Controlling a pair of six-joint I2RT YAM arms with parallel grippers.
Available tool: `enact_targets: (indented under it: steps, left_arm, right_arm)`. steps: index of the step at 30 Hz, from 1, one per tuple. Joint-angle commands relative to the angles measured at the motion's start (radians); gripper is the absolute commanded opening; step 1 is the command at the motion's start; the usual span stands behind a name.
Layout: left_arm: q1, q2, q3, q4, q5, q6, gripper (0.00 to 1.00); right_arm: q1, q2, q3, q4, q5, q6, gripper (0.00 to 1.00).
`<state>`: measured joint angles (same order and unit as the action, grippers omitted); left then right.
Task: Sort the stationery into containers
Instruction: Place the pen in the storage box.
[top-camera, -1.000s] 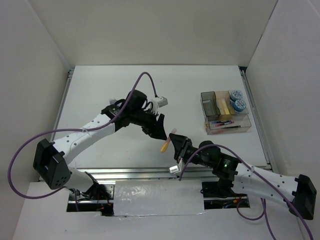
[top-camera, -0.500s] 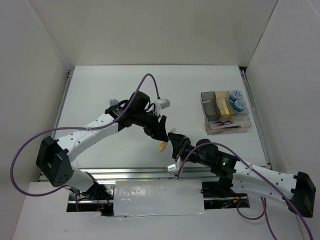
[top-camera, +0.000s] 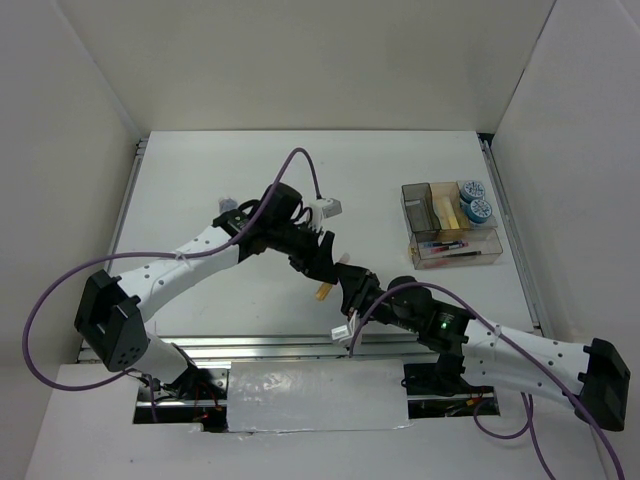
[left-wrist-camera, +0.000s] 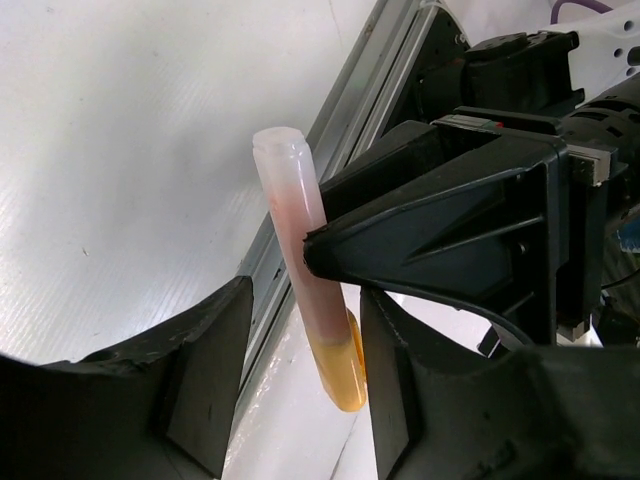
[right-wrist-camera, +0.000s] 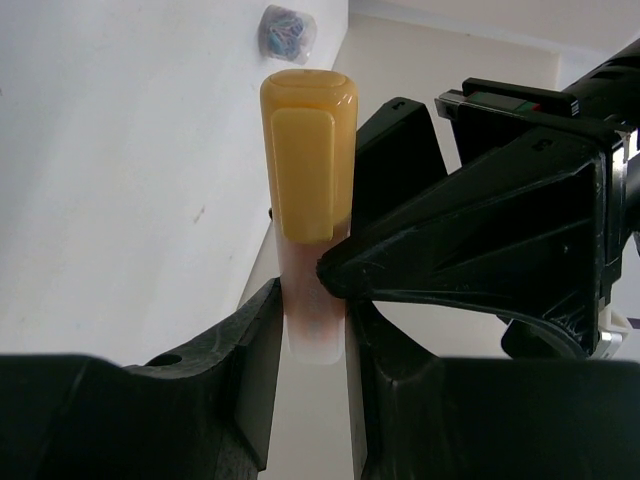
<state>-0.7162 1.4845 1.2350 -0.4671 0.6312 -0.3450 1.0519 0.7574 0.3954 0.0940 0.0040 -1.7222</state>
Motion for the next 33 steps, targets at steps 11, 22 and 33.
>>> enact_targets:
  steps: [11, 22, 33]
  left_arm:
    - [-0.008, 0.007, 0.015, 0.039, 0.016, -0.003, 0.46]
    - [-0.008, -0.003, 0.012, 0.038, 0.018, 0.003, 0.12]
    - [0.063, -0.067, 0.035, 0.025, -0.001, 0.009, 0.00]
  right_arm:
    - [0.019, 0.000, 0.048, 0.084, 0.011, 0.009, 0.01]
    - [0.019, -0.007, 0.034, 0.107, 0.030, 0.016, 0.43]
    - [0.010, -0.142, 0.068, -0.045, 0.168, 0.143, 0.74]
